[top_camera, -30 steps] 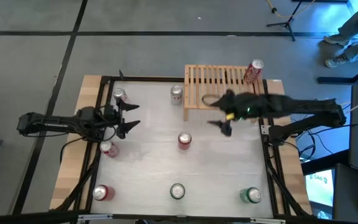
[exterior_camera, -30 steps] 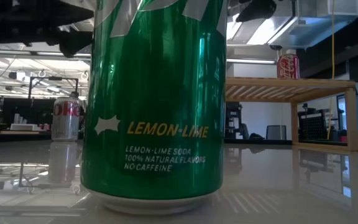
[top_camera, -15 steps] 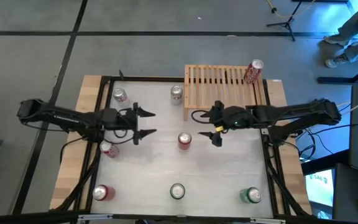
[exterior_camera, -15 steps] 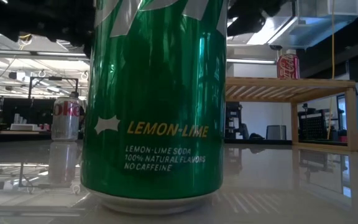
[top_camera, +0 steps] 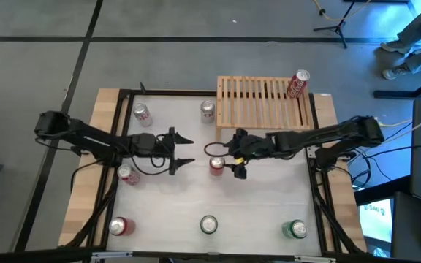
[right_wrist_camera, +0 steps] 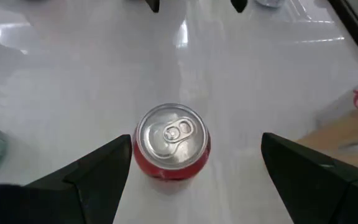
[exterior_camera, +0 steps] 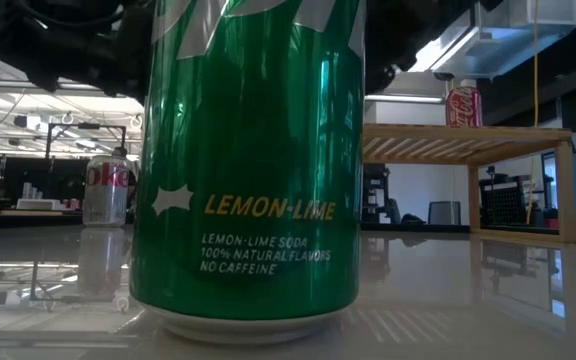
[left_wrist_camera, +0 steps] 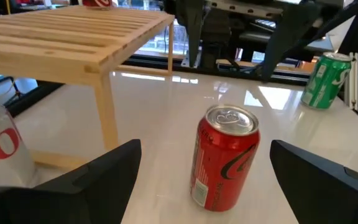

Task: Place canned beverage on shelf
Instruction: Put the right red black soda on the shelf

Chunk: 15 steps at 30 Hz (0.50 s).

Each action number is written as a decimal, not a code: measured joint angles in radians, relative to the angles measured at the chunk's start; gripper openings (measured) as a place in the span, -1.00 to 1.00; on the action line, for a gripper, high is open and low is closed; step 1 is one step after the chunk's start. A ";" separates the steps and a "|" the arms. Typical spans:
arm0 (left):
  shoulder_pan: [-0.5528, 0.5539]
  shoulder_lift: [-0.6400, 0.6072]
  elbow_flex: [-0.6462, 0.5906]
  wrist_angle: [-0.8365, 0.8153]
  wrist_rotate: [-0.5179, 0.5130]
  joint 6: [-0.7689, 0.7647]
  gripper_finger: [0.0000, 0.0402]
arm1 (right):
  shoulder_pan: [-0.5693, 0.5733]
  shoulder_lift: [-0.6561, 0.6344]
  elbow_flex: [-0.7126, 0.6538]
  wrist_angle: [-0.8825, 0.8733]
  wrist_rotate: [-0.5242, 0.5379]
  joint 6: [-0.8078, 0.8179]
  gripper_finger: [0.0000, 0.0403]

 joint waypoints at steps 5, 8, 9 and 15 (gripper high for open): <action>-0.001 0.077 0.000 0.024 0.002 -0.005 0.73 | 0.000 0.061 0.000 0.081 -0.066 -0.004 0.76; -0.001 0.117 0.000 0.040 0.003 -0.006 0.73 | 0.000 0.087 0.000 0.122 -0.087 -0.004 0.76; -0.001 0.128 0.000 0.052 0.003 -0.006 0.73 | 0.000 0.096 0.000 0.130 -0.087 -0.004 0.76; -0.001 0.170 0.000 0.129 0.030 -0.005 0.73 | -0.001 0.132 0.000 0.150 -0.065 -0.004 0.76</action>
